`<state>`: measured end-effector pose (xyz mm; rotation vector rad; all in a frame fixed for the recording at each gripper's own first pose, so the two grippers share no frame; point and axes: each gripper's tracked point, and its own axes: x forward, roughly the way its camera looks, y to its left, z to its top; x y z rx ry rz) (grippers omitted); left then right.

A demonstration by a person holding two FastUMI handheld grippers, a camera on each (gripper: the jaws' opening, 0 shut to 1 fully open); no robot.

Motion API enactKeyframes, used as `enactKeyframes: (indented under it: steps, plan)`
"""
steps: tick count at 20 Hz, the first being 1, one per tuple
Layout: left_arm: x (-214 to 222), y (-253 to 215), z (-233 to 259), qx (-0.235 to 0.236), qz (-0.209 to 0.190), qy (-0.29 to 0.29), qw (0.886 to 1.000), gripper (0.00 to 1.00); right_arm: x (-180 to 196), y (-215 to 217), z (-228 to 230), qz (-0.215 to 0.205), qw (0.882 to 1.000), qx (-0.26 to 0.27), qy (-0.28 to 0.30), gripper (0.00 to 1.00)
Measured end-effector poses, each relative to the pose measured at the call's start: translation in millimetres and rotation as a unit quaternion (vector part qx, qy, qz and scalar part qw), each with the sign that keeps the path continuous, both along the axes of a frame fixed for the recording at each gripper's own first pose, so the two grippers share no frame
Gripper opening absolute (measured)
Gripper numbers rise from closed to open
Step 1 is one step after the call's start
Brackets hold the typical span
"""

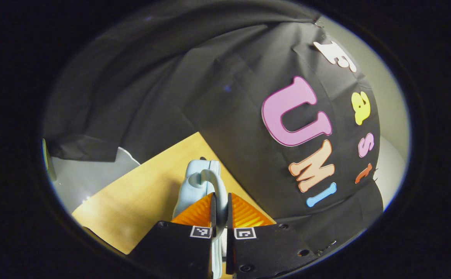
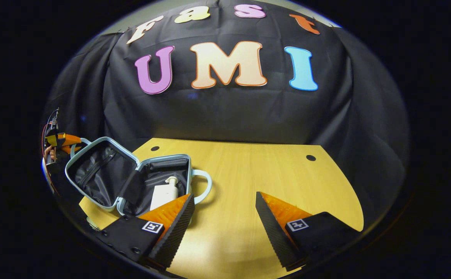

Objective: First open the suitcase, pack the skin care products into it, and then close the suitcase.

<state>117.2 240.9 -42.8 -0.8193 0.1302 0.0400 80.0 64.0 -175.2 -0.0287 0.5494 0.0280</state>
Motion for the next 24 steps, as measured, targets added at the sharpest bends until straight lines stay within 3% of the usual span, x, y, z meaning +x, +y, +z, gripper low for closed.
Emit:
enactKeyframes:
  steps: [5,12,19,24]
  plan:
    - [26.5,-75.3,42.1,0.027,-0.047,-0.022,0.998,0.07,-4.2,-43.0,10.8,-0.019,1.000,0.001,-0.013,0.99]
    - [74.8,-207.3,46.2,0.071,-0.148,-0.015,0.986,0.07,-25.7,-85.1,12.4,-0.038,0.999,0.009,-0.016,0.99]
    - [108.4,-327.4,-14.6,0.112,-0.224,0.042,0.967,0.07,-48.6,-120.3,17.1,-0.054,0.998,0.016,-0.025,0.99]
    - [129.6,-387.0,-92.8,0.150,-0.248,0.114,0.950,0.08,-61.3,-141.2,24.1,-0.055,0.998,0.019,-0.034,0.99]
